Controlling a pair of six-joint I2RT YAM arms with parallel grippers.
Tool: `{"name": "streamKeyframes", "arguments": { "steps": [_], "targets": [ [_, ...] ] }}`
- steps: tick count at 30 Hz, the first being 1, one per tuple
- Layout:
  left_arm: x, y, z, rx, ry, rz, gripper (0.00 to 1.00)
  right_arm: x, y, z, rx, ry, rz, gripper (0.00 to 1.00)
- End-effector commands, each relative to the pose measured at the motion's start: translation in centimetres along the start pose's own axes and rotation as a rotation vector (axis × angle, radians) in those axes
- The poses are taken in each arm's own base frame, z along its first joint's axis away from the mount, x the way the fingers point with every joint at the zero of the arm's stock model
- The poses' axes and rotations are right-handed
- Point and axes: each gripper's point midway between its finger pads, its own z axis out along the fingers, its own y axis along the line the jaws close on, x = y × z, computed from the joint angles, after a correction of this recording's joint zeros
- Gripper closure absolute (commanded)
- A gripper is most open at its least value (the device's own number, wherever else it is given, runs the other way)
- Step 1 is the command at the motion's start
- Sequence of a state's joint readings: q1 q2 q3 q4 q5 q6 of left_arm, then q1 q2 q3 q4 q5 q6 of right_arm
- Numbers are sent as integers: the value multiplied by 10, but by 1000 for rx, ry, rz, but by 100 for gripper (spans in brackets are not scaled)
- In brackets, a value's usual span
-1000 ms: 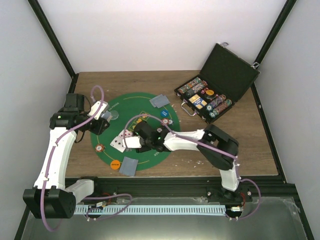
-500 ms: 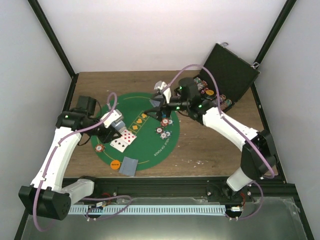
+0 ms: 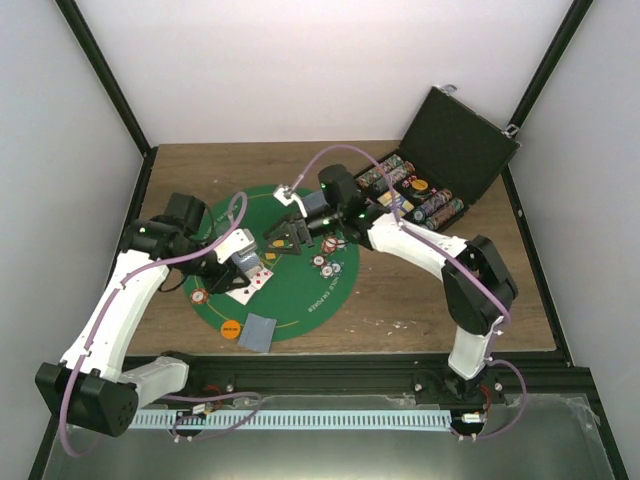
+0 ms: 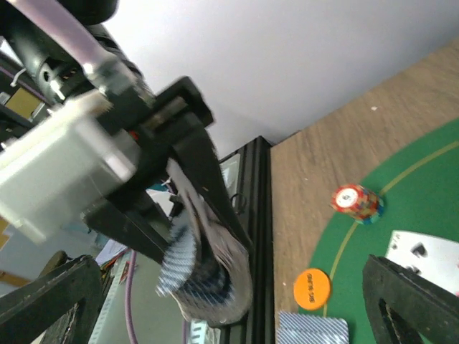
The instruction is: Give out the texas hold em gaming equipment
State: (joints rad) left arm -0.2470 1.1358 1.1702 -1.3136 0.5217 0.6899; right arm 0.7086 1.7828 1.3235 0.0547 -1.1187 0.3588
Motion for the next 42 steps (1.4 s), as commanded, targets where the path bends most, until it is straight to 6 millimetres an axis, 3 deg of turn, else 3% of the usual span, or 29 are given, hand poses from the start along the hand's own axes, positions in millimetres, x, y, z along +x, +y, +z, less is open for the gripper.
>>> {"name": "streamKeyframes", "arguments": {
  "steps": [1, 6, 12, 20, 23, 29, 42],
  "targets": [
    [-7, -4, -3, 19, -26, 30, 65, -21, 18, 14, -58, -13, -54, 0],
    [-11, -5, -4, 23, -40, 30, 65, -19, -4, 29, -14, -26, -25, 0],
    [-12, -2, -4, 17, -39, 20, 65, -14, -5, 52, -48, 16, -47, 0],
    [-13, 2, -4, -3, -40, 16, 65, -7, -18, 55, -3, 30, -26, 4],
    [-13, 2, -4, -6, -38, 18, 66, -8, -24, 52, 62, 30, -40, 12],
    [-10, 4, -4, -24, -32, 20, 66, -13, -29, 35, 150, 21, -63, 46],
    [-7, 7, -2, -44, -22, 16, 66, -19, -9, 23, 168, 34, -117, 77]
  ]
}}
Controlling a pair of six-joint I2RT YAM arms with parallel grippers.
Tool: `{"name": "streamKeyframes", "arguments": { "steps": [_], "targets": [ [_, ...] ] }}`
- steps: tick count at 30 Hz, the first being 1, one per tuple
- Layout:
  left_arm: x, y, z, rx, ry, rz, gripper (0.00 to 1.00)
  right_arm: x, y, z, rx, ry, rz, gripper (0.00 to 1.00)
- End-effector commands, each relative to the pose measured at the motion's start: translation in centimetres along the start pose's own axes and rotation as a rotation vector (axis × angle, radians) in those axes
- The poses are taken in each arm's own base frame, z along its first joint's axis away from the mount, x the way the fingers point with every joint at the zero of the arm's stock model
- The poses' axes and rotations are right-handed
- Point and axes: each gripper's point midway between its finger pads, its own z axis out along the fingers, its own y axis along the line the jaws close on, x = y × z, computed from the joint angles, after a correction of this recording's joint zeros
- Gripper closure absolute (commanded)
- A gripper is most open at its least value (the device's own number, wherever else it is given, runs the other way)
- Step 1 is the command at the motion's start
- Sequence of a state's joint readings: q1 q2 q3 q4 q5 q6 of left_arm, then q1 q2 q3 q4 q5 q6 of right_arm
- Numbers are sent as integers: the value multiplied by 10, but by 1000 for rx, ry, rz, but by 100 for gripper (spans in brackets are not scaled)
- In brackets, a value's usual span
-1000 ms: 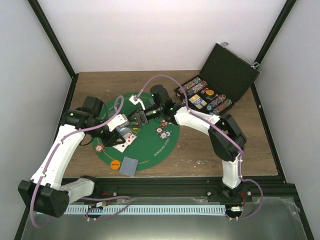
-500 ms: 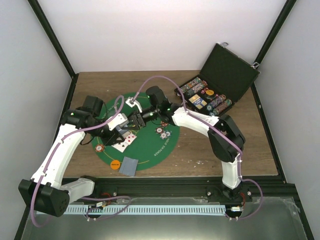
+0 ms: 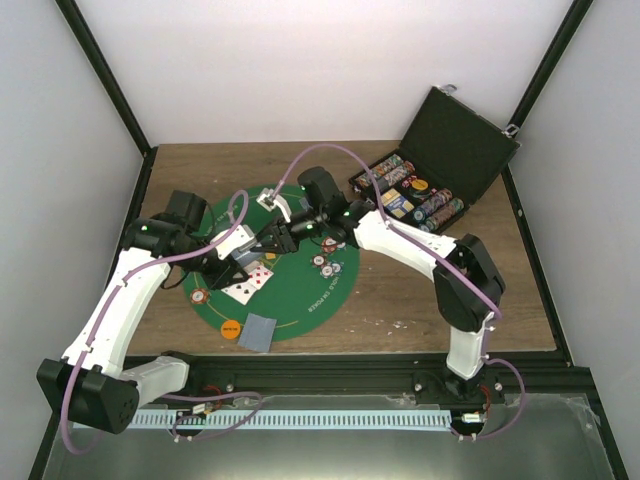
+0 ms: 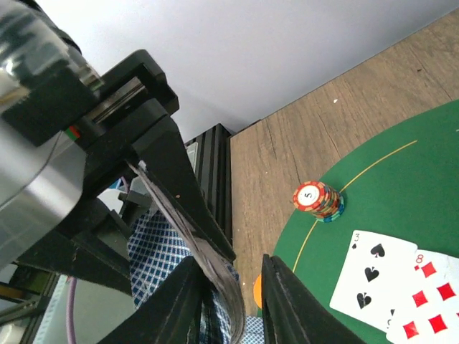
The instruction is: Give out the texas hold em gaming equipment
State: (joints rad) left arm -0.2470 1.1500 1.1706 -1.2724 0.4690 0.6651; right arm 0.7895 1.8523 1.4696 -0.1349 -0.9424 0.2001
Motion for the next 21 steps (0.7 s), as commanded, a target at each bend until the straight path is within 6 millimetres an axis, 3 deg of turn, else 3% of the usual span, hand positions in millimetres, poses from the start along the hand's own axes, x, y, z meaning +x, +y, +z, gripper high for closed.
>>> {"name": "streamKeyframes", "arguments": {
  "steps": [1, 4, 8, 16, 21],
  "targets": [
    [-5, -6, -5, 10, -33, 26, 66, -17, 3, -13, 46, -24, -37, 81],
    [-3, -5, -4, 5, -27, 23, 66, -20, 5, -16, 65, -24, -50, 94],
    [-1, -4, -3, -3, -18, 22, 66, -20, 2, -22, 115, -13, -62, 99],
    [0, -3, -3, -12, -15, 20, 66, -21, 0, -38, 178, -6, -76, 99],
    [1, -2, -3, -16, -14, 16, 66, -26, 8, -49, 173, -16, -108, 99]
  ]
}}
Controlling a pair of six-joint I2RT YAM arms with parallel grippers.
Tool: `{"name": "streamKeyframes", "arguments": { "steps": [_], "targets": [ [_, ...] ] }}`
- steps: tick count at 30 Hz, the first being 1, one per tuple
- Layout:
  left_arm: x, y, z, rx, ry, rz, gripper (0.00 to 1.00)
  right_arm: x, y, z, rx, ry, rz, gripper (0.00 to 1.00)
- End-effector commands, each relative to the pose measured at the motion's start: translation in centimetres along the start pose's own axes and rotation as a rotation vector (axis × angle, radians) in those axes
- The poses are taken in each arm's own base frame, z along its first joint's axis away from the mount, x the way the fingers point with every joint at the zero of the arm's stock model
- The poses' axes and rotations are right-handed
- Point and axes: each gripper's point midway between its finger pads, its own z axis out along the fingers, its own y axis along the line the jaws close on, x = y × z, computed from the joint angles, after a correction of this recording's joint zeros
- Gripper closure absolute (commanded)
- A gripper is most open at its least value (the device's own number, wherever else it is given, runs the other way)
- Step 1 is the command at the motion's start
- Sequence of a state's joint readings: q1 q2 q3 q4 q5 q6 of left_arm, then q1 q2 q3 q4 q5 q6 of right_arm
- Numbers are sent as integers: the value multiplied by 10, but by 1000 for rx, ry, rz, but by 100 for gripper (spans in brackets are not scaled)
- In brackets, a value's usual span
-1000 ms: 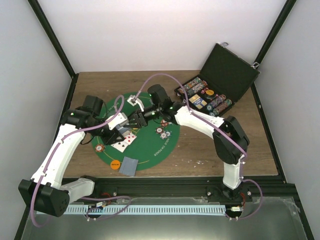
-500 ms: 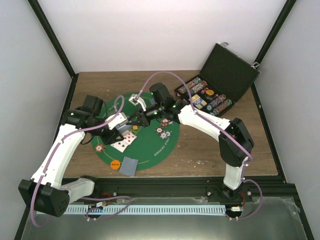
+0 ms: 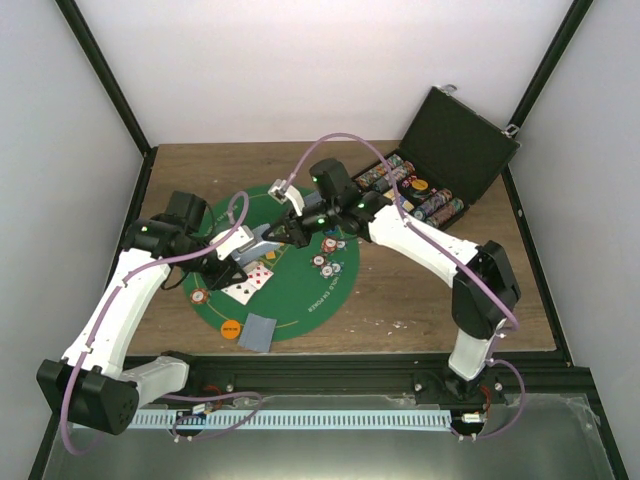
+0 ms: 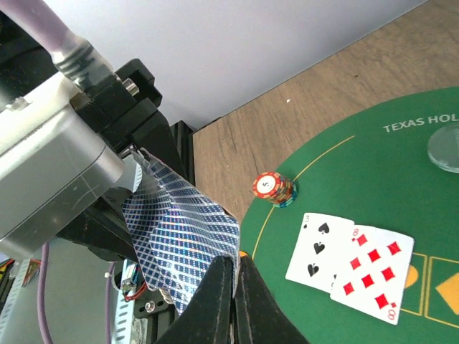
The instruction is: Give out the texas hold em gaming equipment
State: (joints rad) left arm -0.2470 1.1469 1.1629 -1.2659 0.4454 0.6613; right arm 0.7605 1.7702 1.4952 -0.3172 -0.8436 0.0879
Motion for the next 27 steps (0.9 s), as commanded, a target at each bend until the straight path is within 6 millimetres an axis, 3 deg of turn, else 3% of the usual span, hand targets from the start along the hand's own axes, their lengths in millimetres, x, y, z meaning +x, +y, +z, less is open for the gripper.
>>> {"name": "streamKeyframes", "arguments": {
  "steps": [1, 13, 19, 23, 25, 27],
  "targets": [
    [-3, -4, -4, 0, -28, 17, 66, -20, 8, -21, 38, -36, -69, 99],
    [-3, -2, -3, -15, -27, 7, 67, -35, 28, -39, -42, -79, -113, 99],
    [5, 9, 0, -60, -18, -54, 67, -61, 12, -86, 87, -188, -163, 99],
    [5, 20, -2, -87, -48, -114, 67, -68, 10, -94, 150, -205, -245, 99],
    [5, 29, -5, -110, -65, -161, 67, -69, -4, -93, 212, -203, -270, 99],
    [5, 40, -10, -137, -87, -214, 67, -66, -35, -91, 351, -193, -313, 99]
  ]
}}
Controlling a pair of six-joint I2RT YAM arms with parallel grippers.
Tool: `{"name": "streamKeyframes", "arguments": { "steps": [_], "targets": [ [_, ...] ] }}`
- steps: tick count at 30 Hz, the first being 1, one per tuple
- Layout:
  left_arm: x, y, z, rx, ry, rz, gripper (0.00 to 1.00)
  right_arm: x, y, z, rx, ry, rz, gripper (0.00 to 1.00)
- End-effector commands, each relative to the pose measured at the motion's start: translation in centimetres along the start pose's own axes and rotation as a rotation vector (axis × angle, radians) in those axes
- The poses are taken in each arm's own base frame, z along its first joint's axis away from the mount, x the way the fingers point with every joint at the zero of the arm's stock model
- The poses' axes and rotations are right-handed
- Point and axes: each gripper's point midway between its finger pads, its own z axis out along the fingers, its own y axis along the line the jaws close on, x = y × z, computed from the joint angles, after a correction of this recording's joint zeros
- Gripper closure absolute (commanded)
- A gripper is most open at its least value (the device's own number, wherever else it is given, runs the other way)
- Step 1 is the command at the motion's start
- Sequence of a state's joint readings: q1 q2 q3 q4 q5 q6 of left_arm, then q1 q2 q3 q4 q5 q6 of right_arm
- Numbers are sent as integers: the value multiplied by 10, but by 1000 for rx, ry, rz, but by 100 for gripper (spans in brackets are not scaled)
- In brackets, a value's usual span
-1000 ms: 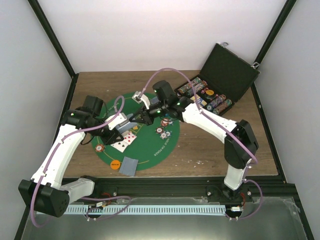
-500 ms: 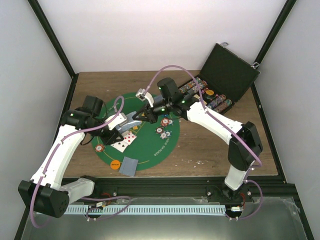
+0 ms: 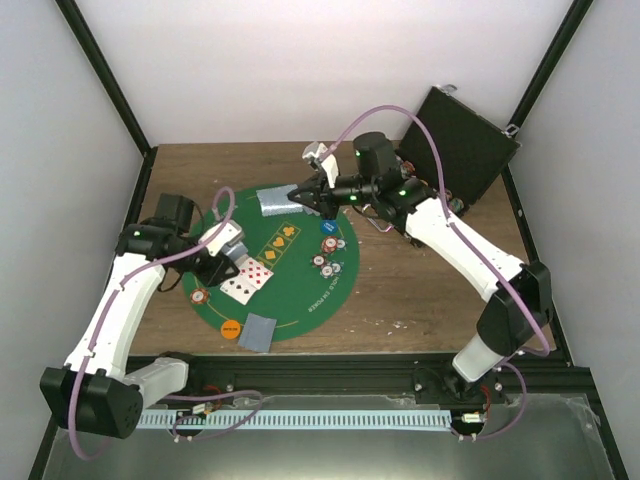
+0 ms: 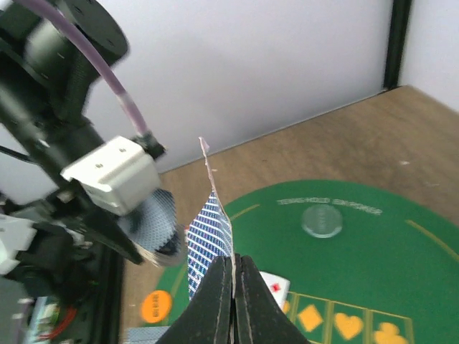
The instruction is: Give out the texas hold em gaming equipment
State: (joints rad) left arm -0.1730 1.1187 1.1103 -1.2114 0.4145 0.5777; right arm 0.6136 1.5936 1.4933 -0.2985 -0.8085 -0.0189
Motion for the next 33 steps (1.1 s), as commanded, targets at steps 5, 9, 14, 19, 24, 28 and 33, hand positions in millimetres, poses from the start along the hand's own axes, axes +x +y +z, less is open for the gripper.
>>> {"name": "streamKeyframes", "arguments": {
  "steps": [5, 9, 14, 19, 24, 28, 33],
  "targets": [
    [-9, 42, -16, -129, -106, -181, 67, 26, -99, 33, 450, 105, -442, 99],
    [-8, 53, -22, -156, -128, -227, 67, 52, -125, 73, 523, 173, -782, 99],
    [-8, 53, -24, -164, -136, -225, 67, 103, -135, 135, 451, 282, -1038, 99],
    [-8, 53, -24, -161, -136, -220, 67, 179, -121, 165, 319, 398, -1213, 99],
    [-10, 53, -23, -152, -139, -219, 67, 240, -95, 164, 159, 473, -1217, 99],
    [-11, 54, -22, -146, -138, -222, 67, 254, -88, 159, 110, 498, -1186, 99],
    [-11, 53, -22, -143, -137, -221, 67, 260, -87, 158, 90, 515, -1197, 99]
  ]
}}
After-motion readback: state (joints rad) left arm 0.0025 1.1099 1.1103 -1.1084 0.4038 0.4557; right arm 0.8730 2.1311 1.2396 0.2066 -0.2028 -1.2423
